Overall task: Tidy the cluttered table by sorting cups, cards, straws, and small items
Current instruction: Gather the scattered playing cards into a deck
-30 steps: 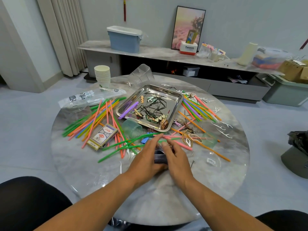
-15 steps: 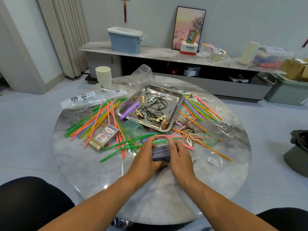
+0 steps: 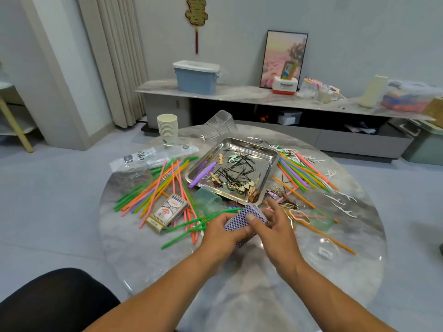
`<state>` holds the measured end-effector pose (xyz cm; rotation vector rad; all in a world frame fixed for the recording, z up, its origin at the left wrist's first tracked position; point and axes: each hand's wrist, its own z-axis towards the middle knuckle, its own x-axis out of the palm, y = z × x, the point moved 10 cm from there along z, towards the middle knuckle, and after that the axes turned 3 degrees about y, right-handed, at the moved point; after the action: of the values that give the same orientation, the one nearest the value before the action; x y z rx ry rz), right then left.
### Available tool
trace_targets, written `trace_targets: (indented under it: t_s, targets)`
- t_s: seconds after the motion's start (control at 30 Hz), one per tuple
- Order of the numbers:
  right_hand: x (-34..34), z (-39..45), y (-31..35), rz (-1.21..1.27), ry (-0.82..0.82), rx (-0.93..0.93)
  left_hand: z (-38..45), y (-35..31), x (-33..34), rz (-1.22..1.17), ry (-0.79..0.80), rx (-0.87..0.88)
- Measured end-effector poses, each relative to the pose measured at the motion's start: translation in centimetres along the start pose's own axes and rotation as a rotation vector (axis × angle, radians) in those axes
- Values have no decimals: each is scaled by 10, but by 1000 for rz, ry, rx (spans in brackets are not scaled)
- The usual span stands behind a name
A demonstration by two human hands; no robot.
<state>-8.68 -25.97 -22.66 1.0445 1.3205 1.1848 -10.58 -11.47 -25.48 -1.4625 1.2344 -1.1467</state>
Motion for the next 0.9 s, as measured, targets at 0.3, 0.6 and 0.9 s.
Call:
trace_targets:
  t_s: [0.3, 0.6, 0.9]
  targets:
    - [9, -8, 28, -924, 124, -88, -1, -28, 2, 367, 57, 47]
    - [-8, -5, 15, -738, 104, 17, 12, -95, -82, 882, -318, 265]
    - [-38, 10, 40, -465, -39, 23, 52, -41, -166, 1250, -214, -163]
